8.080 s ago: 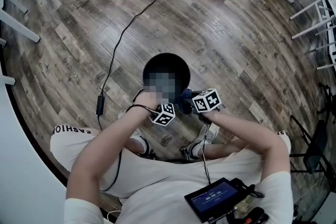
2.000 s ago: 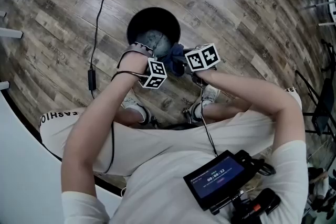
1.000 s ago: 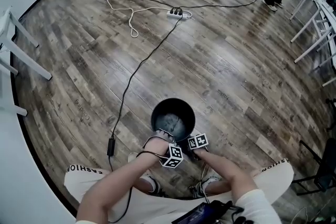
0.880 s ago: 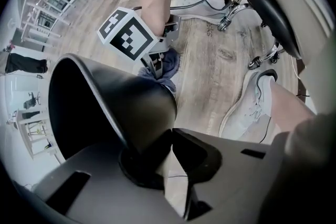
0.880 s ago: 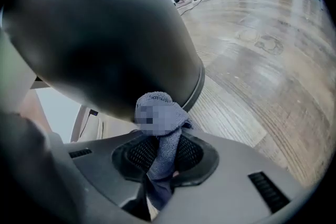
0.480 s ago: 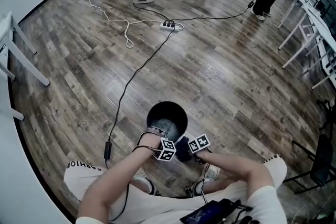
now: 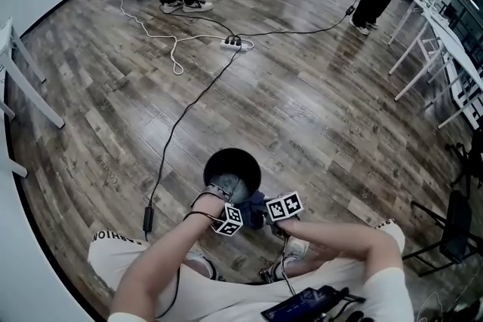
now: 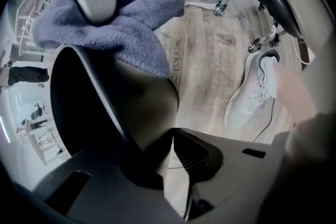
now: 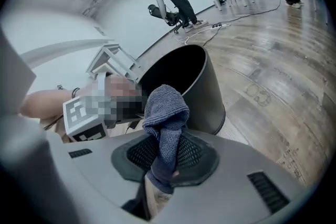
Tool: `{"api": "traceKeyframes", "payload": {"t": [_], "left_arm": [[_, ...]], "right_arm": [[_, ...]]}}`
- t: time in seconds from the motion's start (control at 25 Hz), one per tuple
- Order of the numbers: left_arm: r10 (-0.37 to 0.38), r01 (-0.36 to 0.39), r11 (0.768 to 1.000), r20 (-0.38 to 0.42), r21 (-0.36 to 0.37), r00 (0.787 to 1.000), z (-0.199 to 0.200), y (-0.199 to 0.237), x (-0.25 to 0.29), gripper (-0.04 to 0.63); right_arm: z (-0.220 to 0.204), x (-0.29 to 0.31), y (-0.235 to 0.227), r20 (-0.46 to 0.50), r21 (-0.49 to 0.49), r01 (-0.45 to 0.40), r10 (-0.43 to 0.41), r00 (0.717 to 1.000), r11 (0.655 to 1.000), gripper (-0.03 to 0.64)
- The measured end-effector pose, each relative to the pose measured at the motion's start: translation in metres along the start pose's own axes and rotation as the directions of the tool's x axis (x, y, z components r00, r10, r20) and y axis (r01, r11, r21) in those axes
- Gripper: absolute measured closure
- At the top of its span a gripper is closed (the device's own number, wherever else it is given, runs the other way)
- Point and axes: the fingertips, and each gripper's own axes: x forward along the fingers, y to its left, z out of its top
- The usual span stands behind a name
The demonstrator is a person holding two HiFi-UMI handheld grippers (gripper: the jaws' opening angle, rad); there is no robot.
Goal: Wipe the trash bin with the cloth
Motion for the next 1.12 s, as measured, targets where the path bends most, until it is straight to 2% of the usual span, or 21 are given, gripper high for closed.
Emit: {"api": "traceKeyframes", "payload": {"t": [0.36, 0.92, 1.12], "left_arm": [[0.011, -0.011, 1.0, 0.007, 0.01, 1.0, 0.009, -0.002, -0.001, 0.534], [0.009, -0.009, 1.0, 0.018, -0.02, 1.0, 0.011, 0.005, -0.003, 0.534], [-0.004, 0.005, 0.999, 0.024, -0.04, 1.0, 0.011, 0.009, -0.003, 0.534]], "right_arm": [[-0.023, 0.038, -0.035, -0.053, 0.033, 0.045, -0.043, 0.998, 0.998, 0.541], [-0.08, 0.137, -0.137, -0.078, 0.101, 0.123, -0.115, 0.99, 0.987, 0.541], [-0.082, 0.146, -0.147, -0.063, 0.147, 0.052, -0.044, 0.997, 0.988, 0.541]]}}
